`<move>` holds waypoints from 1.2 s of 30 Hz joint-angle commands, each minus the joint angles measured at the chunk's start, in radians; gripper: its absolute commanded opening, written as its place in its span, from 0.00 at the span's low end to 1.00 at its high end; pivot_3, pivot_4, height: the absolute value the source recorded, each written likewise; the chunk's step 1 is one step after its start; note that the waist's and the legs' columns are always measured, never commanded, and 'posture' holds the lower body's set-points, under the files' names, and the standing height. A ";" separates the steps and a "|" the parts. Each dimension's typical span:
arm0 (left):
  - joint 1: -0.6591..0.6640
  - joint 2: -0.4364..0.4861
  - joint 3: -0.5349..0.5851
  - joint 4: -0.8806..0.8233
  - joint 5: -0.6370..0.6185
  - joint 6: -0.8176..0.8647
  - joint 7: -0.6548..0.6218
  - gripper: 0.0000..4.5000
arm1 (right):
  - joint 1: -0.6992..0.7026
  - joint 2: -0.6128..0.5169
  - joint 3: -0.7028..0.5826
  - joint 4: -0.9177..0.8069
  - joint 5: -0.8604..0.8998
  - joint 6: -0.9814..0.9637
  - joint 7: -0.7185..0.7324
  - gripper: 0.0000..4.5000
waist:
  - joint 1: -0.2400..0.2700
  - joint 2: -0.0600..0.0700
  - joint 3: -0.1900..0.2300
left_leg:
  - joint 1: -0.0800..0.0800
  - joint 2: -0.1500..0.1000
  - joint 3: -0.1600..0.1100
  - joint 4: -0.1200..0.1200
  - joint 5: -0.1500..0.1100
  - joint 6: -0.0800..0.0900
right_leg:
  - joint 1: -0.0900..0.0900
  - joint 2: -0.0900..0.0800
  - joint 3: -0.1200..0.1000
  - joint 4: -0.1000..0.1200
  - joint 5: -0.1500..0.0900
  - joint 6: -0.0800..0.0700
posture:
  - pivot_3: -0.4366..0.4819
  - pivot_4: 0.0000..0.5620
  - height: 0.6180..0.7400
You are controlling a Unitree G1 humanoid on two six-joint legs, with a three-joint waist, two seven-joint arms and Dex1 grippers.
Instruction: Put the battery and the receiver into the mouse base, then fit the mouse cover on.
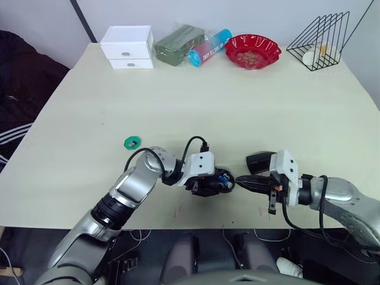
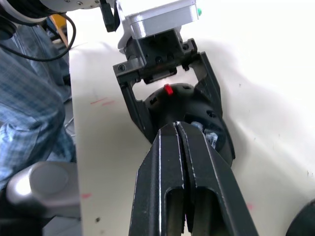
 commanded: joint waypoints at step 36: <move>0.040 0.012 -0.044 -0.007 0.021 0.038 -0.020 0.66 | 0.016 0.222 0.115 0.313 -0.404 -0.135 0.122 0.00 | -0.006 -0.001 -0.005 | 0.016 0.000 0.004 -0.001 0.000 0.000 | 0.010 0.001 0.004 0.002 0.000 -0.001 | 0.48 0.27 1.00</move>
